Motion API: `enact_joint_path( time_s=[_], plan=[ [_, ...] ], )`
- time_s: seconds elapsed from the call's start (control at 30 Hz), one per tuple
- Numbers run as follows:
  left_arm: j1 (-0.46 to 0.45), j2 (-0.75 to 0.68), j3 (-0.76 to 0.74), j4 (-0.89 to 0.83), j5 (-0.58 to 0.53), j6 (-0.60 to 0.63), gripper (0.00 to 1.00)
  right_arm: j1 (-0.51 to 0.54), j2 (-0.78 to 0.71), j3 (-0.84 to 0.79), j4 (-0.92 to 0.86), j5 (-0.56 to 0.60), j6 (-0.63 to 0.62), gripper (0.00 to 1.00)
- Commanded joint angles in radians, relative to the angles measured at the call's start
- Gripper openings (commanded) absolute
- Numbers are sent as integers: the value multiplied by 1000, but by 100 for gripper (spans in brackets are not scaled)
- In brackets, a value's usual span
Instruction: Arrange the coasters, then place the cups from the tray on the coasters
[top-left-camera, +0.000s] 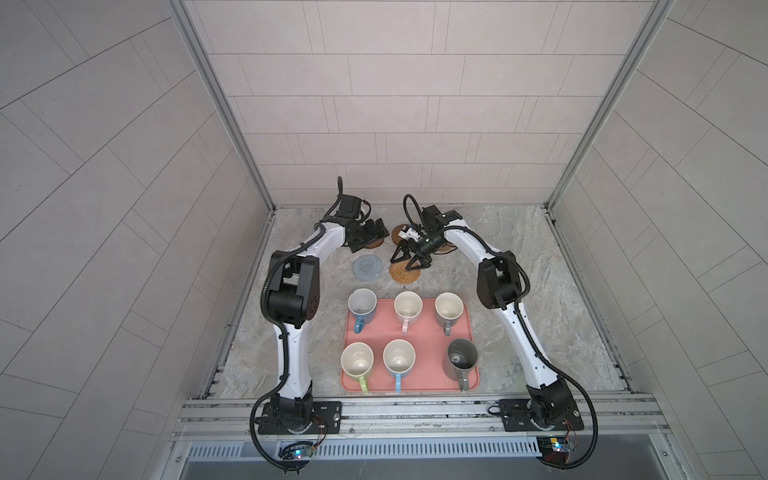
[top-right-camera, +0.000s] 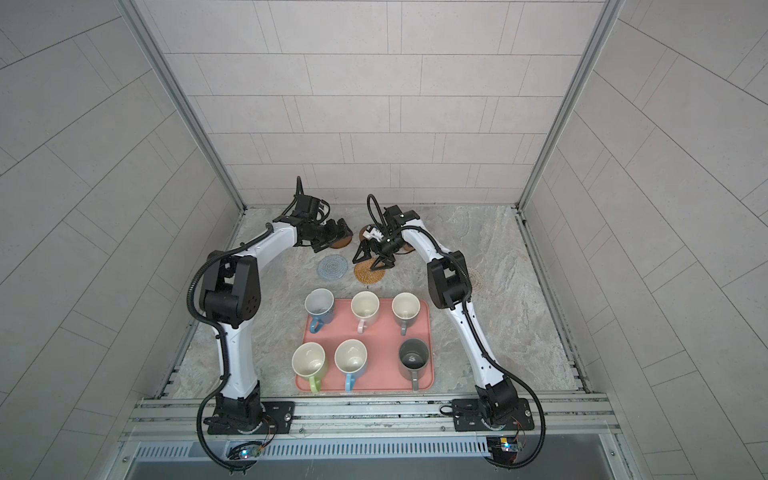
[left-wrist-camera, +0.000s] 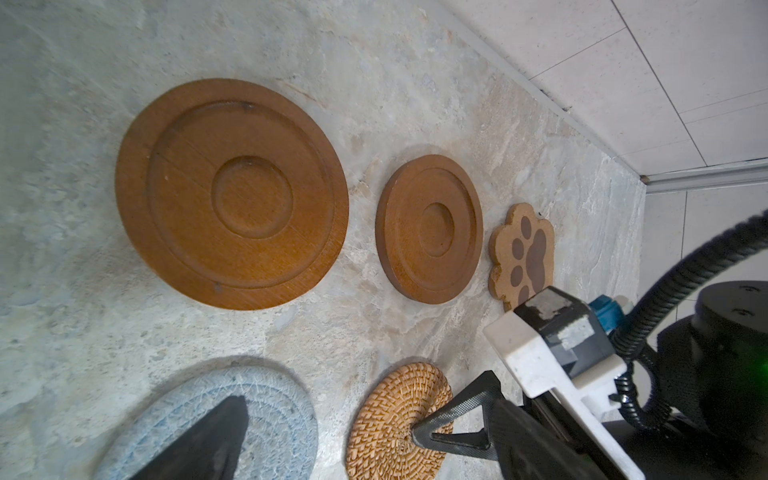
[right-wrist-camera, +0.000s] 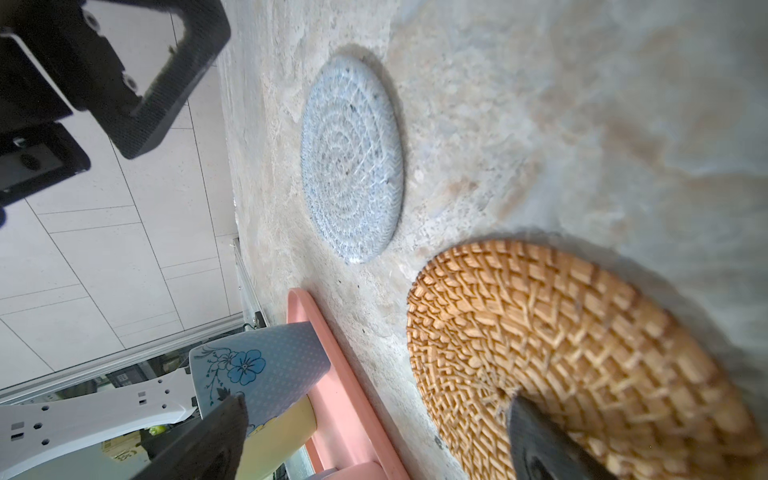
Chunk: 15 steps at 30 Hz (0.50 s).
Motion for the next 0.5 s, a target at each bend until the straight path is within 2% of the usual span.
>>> enact_joint_path(
  time_s=[0.0, 0.47],
  plan=[
    [6, -50, -16, 7, -3, -6, 100, 16, 42, -49, -104, 104, -11, 100],
    [6, -41, 0, 9, 1, -4, 100, 11, 31, -37, -62, 211, 17, 99]
  ],
)
